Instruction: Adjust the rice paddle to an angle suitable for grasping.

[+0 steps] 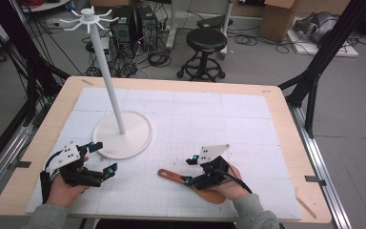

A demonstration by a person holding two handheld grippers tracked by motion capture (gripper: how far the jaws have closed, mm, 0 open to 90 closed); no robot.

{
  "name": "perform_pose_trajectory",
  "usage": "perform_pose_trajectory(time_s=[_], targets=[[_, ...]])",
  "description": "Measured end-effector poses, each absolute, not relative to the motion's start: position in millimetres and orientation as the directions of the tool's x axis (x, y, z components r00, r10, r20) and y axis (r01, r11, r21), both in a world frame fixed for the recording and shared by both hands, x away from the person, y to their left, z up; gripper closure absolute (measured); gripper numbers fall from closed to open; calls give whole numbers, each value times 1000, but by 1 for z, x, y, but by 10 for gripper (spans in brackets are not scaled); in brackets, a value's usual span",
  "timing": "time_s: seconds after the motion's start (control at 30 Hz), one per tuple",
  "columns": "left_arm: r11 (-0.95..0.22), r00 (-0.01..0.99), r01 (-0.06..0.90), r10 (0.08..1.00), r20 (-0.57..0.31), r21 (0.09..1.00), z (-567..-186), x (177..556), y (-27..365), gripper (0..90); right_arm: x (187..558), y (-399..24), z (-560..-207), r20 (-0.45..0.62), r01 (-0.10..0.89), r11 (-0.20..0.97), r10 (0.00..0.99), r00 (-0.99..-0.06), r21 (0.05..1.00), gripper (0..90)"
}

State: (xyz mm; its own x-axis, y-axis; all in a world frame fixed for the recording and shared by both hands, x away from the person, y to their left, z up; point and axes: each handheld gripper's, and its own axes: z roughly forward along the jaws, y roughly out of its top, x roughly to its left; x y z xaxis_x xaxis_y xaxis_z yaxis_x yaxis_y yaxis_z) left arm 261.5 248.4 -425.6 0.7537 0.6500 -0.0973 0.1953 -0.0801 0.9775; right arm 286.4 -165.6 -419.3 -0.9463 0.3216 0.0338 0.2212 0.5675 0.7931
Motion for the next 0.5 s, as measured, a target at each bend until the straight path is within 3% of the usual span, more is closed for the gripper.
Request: perform_pose_trajectory(time_s=[0.1, 0.5], targets=[[-79, 754, 193, 650, -96, 978, -425, 262, 249, 18, 285, -162, -419, 71, 250, 579, 314, -947, 776, 96], [-58, 751, 188, 652, -105, 980, -426, 266, 248, 18, 279, -129, -421, 24, 228, 669, 299, -954, 707, 76]])
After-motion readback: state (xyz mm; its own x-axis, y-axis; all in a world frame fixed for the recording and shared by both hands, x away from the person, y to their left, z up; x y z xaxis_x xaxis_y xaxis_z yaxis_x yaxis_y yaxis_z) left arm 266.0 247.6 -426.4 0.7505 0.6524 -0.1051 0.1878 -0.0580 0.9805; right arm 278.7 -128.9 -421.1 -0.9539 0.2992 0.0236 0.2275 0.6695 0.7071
